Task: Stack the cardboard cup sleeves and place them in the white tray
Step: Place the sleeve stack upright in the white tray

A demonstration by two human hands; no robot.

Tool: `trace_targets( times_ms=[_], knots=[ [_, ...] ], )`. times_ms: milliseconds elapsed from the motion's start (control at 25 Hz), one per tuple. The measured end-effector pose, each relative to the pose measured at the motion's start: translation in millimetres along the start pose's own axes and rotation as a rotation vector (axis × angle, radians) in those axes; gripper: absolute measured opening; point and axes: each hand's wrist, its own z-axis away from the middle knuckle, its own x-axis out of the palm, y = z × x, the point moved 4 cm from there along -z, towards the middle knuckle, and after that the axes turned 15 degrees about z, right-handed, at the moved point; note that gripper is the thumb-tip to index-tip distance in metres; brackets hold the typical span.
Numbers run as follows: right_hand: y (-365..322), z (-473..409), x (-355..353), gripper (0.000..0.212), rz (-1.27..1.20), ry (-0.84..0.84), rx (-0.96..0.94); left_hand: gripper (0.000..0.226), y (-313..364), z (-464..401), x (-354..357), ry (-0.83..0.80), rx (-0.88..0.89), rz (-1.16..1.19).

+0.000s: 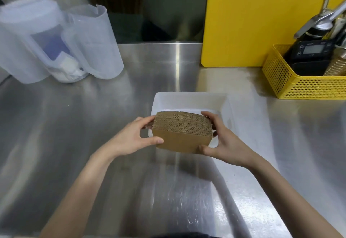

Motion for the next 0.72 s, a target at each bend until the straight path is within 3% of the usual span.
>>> trace_targets(
  times_ms=[280,440,720],
  knots=[
    [-1,-35,-6,0.069,-0.026,0.019,0.111,0.043,15,-44,-23,-0.041,-0.003,0.121],
    [4,-54,3,0.063,-0.105,-0.098,0.210,0.034,22,-74,-26,-0.049,-0.043,0.152],
    [21,-81,24,0.065,-0.219,-0.291,0.355,0.038,15,-125,-24,-0.165,-0.161,-0.032]
  ],
)
